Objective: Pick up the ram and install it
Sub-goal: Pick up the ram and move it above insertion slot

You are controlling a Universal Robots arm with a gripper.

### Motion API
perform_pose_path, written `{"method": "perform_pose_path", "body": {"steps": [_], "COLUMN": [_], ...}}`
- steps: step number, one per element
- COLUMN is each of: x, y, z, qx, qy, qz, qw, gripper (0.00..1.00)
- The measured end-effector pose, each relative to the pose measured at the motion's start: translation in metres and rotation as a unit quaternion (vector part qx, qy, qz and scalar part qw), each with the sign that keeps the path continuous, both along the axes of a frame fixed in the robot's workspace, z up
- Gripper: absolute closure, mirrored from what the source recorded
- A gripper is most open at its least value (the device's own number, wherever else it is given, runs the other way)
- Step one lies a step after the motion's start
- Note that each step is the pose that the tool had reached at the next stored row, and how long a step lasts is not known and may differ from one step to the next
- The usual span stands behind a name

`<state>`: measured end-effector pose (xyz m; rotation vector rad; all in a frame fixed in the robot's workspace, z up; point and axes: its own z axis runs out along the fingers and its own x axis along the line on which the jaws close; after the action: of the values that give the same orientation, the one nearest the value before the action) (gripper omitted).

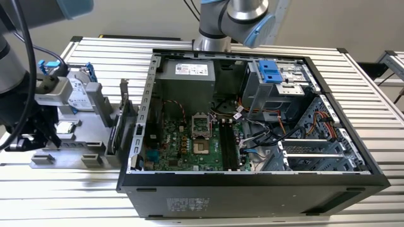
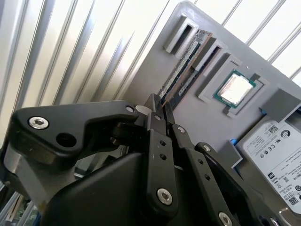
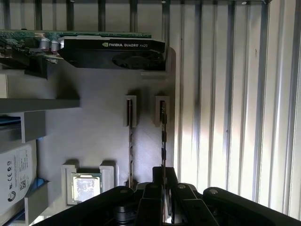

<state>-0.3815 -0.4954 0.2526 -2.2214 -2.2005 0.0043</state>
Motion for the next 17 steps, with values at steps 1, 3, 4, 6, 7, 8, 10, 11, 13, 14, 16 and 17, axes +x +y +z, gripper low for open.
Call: {"method": "perform_pose_path", "body": {"steps": [1,3,4,6,7,8,10,11,13,14,16,17], "x": [0.0,0.0,0.0,0.0,0.0,0.0,0.0,0.0,0.0,0.0,0.0,0.0], "y": [0.0,0.0,0.0,0.0,0.0,0.0,0.0,0.0,0.0,0.0,0.0,0.0], "z": [0.0005,0.0016,0.0021,0.0031,0.0036,0.0041,0.0052,0.0058,0.0069,0.0074,0.0084,0.0089], "qx": [0.0,0.0,0.0,0.0,0.0,0.0,0.0,0.0,0.0,0.0,0.0,0.0001], "qy": [0.0,0.0,0.0,0.0,0.0,0.0,0.0,0.0,0.0,0.0,0.0,0.0], "qz": [0.0,0.0,-0.001,-0.001,-0.001,-0.001,-0.002,-0.002,-0.002,-0.002,-0.002,-0.003], "qw": [1.0,1.0,1.0,1.0,1.0,1.0,1.0,1.0,1.0,1.0,1.0,1.0], "gripper": [1.0,1.0,1.0,1.0,1.0,1.0,1.0,1.0,1.0,1.0,1.0,1.0]}}
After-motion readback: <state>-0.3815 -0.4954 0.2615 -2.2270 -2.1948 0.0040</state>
